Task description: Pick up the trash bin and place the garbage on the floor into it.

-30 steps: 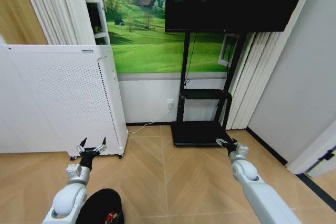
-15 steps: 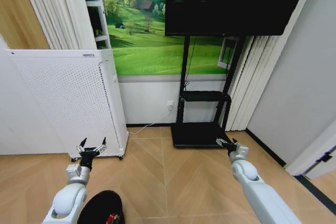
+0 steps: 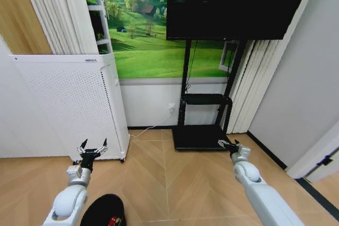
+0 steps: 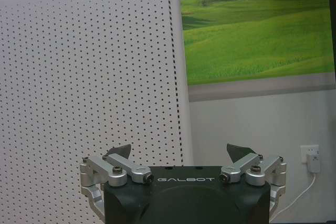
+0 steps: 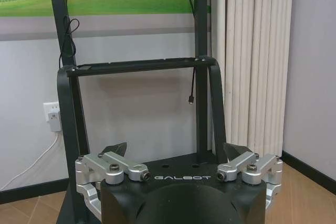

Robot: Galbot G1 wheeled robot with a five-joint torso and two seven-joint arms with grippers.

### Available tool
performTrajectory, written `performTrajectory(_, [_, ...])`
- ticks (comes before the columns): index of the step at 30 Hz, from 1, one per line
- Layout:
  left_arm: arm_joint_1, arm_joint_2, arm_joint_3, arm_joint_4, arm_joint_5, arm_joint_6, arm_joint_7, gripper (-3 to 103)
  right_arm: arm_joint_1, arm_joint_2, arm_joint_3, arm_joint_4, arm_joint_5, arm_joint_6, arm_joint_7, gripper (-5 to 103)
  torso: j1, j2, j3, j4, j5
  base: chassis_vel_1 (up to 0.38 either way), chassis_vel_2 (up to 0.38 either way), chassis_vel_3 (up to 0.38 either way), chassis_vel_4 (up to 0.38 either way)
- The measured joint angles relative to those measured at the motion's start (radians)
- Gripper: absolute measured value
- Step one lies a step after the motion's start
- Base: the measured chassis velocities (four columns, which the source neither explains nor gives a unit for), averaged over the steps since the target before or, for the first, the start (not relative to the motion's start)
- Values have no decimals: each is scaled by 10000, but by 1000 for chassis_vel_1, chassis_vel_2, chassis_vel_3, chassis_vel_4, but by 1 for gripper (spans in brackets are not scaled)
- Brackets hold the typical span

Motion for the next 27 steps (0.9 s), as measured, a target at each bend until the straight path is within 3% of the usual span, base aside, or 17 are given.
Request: performTrajectory(27, [0,0,0,0,0,0,0,99,0,0,0,0,0,0,0,100,480,1264,783,0,0,0,0,0,0])
